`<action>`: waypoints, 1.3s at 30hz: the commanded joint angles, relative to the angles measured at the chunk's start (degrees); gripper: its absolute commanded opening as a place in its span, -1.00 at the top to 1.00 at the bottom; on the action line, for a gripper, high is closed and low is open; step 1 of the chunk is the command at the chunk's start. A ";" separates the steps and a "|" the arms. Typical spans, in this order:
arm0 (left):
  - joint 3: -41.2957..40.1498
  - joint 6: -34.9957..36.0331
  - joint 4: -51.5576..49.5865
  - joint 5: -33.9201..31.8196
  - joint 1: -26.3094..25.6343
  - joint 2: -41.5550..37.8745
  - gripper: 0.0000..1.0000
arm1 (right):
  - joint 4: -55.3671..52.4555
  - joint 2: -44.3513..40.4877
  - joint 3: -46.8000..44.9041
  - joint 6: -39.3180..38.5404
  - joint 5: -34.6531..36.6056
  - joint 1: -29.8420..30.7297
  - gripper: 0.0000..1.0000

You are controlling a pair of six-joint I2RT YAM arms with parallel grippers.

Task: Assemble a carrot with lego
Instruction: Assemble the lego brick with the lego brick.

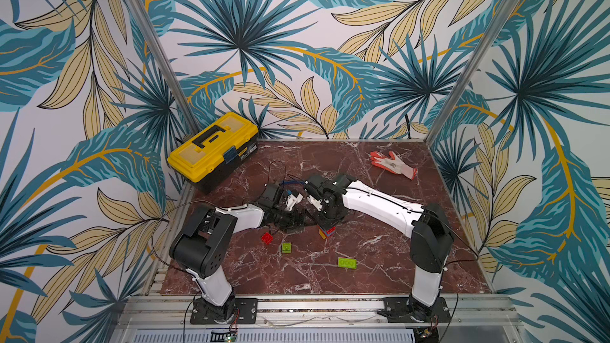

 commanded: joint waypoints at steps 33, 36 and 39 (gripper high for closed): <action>-0.53 -0.41 0.63 -0.58 -0.14 -4.86 -0.77 | 4.54 -3.06 -0.49 1.24 3.81 -1.01 -0.57; -0.92 -0.41 0.62 -0.89 0.19 -5.19 -0.77 | 4.47 -5.75 -1.10 1.29 3.58 -1.00 -0.58; -1.30 -0.42 0.64 -1.41 0.61 -5.33 -0.78 | 3.42 -8.63 -1.54 1.43 3.39 -2.70 -0.57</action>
